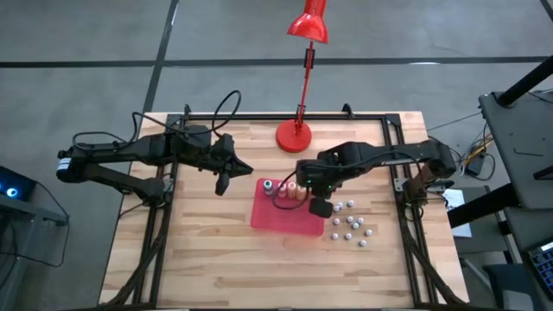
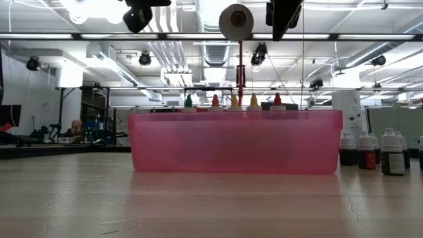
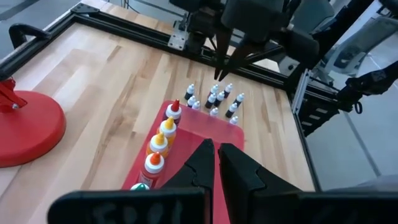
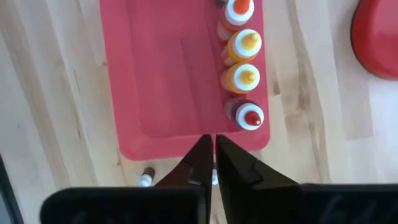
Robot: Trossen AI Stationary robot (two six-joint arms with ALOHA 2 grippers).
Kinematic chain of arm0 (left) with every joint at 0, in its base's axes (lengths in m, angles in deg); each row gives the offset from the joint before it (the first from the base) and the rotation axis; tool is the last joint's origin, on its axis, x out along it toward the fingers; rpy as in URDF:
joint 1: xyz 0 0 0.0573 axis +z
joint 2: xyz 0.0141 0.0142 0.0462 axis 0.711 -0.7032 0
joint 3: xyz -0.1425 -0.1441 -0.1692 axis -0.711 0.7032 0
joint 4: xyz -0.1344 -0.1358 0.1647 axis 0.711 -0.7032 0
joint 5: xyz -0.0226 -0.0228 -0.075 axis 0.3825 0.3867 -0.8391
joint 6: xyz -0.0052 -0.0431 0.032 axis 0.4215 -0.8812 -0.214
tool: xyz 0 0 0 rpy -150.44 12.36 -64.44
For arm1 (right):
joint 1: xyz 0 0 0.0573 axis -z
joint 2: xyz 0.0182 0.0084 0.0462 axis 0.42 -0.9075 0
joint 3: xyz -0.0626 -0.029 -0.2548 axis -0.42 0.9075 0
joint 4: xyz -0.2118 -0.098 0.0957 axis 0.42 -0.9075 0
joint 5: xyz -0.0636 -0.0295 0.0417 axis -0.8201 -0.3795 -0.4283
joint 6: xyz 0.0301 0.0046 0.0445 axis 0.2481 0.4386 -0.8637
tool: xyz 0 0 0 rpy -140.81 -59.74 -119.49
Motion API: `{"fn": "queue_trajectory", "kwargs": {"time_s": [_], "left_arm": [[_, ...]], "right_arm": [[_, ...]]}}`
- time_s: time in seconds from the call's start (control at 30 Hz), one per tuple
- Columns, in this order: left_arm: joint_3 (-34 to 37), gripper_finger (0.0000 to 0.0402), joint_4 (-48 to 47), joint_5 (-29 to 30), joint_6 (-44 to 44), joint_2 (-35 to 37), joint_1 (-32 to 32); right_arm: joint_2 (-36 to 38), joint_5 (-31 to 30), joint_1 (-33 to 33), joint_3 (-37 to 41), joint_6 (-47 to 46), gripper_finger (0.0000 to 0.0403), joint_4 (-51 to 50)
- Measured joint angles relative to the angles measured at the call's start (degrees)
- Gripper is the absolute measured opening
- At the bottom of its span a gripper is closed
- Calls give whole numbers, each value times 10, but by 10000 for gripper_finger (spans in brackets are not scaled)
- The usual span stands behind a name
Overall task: Pick & Place food coloring
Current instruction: Put the small black food coloring bottle into the red bin
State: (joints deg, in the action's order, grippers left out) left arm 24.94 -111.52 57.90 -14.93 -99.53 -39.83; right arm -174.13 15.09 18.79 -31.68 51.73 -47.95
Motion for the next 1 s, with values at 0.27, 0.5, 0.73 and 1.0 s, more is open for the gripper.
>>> {"fn": "queue_trajectory", "kwargs": {"time_s": [0.27, 0.5, 0.73, 1.0], "left_arm": [[0, 0, 0, 0, -20, 0, 0], [0, 0, 0, 0, -21, 0, 0], [0, 0, 0, 0, -31, 0, 0], [0, 0, 0, 0, -28, 0, 0]], "right_arm": [[0, 16, -6, 4, -10, 9, -50], [13, -23, -51, 43, 32, 9, 25], [48, -21, -62, 107, 4, 8, 108], [137, -19, -60, 204, 7, 8, 202]]}}
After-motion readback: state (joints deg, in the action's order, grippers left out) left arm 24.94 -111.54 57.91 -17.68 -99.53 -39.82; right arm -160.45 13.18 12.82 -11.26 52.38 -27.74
